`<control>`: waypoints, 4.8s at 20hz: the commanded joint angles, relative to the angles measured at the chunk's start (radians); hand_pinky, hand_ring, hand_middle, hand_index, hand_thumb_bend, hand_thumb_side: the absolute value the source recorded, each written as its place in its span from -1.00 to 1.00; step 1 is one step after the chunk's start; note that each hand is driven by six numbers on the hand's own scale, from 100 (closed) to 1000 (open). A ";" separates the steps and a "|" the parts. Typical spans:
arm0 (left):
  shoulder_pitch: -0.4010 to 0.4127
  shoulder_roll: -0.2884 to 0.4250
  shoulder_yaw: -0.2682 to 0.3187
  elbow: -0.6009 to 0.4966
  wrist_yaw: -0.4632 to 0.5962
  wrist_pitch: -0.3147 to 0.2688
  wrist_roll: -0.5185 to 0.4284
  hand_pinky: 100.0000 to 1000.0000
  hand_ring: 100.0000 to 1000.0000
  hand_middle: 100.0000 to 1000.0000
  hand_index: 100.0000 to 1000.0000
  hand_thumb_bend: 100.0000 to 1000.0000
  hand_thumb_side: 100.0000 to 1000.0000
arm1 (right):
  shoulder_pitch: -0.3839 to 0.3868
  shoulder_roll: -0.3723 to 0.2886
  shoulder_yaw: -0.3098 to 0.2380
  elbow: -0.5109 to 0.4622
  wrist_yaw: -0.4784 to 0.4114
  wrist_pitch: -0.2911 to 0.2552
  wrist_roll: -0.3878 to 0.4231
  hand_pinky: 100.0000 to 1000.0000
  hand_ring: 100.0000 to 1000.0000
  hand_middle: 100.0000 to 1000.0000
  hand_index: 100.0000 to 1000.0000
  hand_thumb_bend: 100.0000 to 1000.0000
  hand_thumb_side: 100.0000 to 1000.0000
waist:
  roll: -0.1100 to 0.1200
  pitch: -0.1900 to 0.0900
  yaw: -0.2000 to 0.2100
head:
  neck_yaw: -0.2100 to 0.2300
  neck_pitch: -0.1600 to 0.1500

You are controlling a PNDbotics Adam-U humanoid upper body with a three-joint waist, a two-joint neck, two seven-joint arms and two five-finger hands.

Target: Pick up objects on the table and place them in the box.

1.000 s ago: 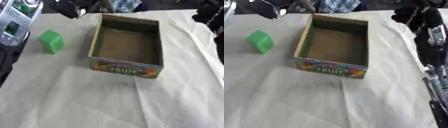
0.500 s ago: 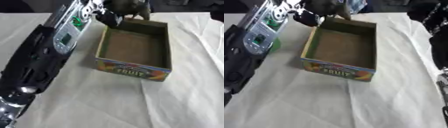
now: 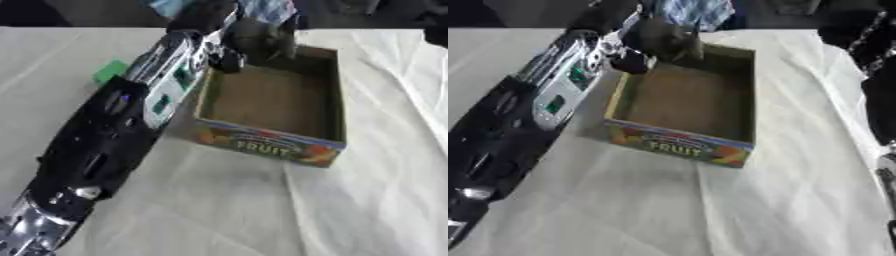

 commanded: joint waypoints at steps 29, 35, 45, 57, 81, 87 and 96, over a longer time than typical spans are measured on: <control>-0.002 -0.030 -0.041 0.018 -0.483 -0.077 -0.114 0.32 0.71 1.00 0.65 0.33 0.28 | -0.007 0.007 -0.006 -0.020 -0.006 0.023 0.012 0.58 0.42 0.34 0.94 -0.34 1.00 | 0.001 -0.019 -0.005 | -0.050 0.010; 0.007 -0.039 -0.020 -0.015 -0.581 -0.100 -0.152 0.40 0.78 1.00 0.71 0.73 0.86 | -0.007 0.008 -0.004 -0.020 -0.007 0.025 0.013 0.58 0.42 0.34 0.94 -0.34 1.00 | -0.002 -0.022 -0.002 | -0.050 0.006; -0.001 0.006 0.035 -0.211 -0.548 -0.053 -0.104 0.27 0.61 1.00 0.60 0.22 0.69 | 0.001 0.004 -0.008 -0.020 -0.005 0.028 0.009 0.58 0.42 0.34 0.94 -0.34 1.00 | -0.002 -0.029 0.010 | -0.058 0.011; 0.006 0.198 0.126 -0.395 -0.365 -0.038 -0.229 0.19 0.51 1.00 0.59 -0.17 0.76 | 0.028 -0.025 -0.023 -0.020 0.009 0.021 -0.014 0.58 0.42 0.34 0.93 -0.34 1.00 | 0.006 -0.045 0.056 | -0.099 0.058; 0.080 0.552 0.189 -0.226 0.189 -0.215 -0.632 0.34 0.70 1.00 0.71 0.35 0.68 | 0.060 -0.049 -0.030 -0.020 0.039 0.016 -0.024 0.57 0.42 0.34 0.93 -0.35 1.00 | 0.014 -0.042 0.102 | -0.116 0.053; 0.087 0.560 0.171 -0.196 0.176 -0.158 -0.672 0.34 0.69 1.00 0.70 0.84 1.00 | 0.059 -0.049 -0.028 -0.020 0.038 0.016 -0.023 0.57 0.42 0.34 0.93 -0.35 1.00 | 0.013 -0.043 0.104 | -0.113 0.049; 0.082 0.539 0.140 -0.154 0.117 -0.056 -0.673 0.29 0.66 1.00 0.68 0.83 1.00 | 0.062 -0.046 -0.027 -0.020 0.036 0.023 -0.021 0.57 0.42 0.33 0.93 -0.35 1.00 | 0.017 -0.046 0.106 | -0.111 0.051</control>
